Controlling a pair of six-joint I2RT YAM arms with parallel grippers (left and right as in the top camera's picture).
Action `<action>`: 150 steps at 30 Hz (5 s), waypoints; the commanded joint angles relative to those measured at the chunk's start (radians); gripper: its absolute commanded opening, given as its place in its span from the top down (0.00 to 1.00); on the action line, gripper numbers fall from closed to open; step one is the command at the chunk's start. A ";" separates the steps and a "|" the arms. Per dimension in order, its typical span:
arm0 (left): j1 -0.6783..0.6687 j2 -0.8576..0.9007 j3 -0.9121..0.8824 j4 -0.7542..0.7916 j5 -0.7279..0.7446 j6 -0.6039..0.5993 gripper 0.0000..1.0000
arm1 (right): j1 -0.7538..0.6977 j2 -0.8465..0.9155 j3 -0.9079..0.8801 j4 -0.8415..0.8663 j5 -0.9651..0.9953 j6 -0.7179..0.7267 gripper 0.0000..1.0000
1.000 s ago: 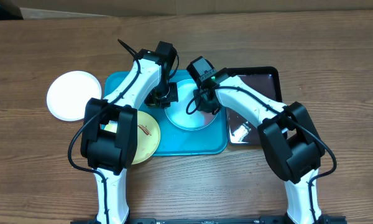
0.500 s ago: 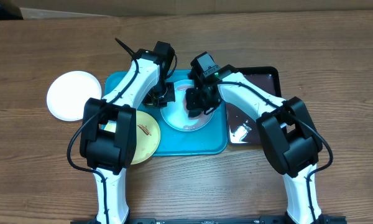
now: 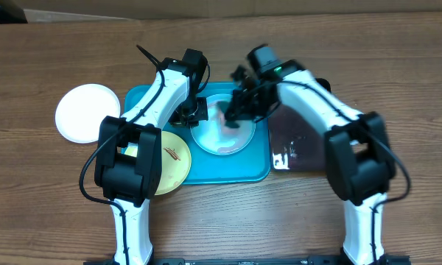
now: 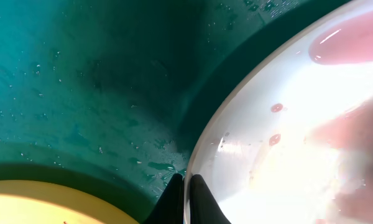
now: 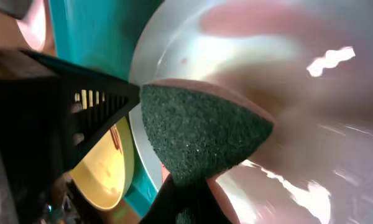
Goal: Clean dirty plates on tray and stack at the side
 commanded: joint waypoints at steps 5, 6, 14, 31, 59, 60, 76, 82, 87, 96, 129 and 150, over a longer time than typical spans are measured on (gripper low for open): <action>-0.015 -0.031 -0.003 0.006 0.053 0.020 0.78 | -0.167 -0.140 0.039 -0.251 0.233 -0.137 0.96; -0.015 -0.031 -0.003 0.008 0.053 0.020 0.75 | -0.187 -0.140 0.036 -0.284 0.280 -0.143 0.96; -0.015 -0.031 -0.003 0.011 0.035 0.020 0.72 | -0.236 -0.138 -0.046 -0.328 0.590 -0.131 0.96; -0.015 -0.028 -0.003 0.045 0.018 0.034 0.65 | -0.257 -0.138 -0.044 -0.261 0.594 -0.135 0.34; -0.015 0.019 -0.004 0.057 0.017 0.035 0.88 | -0.522 -0.135 -0.121 -0.173 0.495 -0.052 0.96; -0.015 0.019 -0.004 0.056 0.017 0.035 0.88 | -0.518 -0.135 -0.130 -0.169 0.495 -0.052 0.96; -0.015 0.019 -0.004 0.049 0.017 0.039 0.87 | -0.516 -0.135 -0.154 -0.181 0.457 -0.056 0.96; -0.015 0.019 -0.004 0.050 0.017 0.040 0.86 | -0.522 -0.136 -0.081 -0.215 0.457 -0.064 0.92; -0.015 0.019 -0.004 0.056 0.010 0.046 0.77 | -0.521 -0.137 0.042 -0.303 0.458 -0.064 0.78; -0.015 0.022 -0.006 0.061 0.008 0.046 0.76 | -0.537 -0.136 0.069 -0.312 0.572 -0.063 0.70; 0.071 0.018 0.312 -0.083 0.103 0.163 0.96 | -0.716 -0.136 0.068 -0.316 0.735 -0.040 0.00; -0.268 0.018 0.578 -0.005 -0.301 0.205 0.96 | -0.719 -0.136 0.068 -0.316 0.735 -0.040 0.00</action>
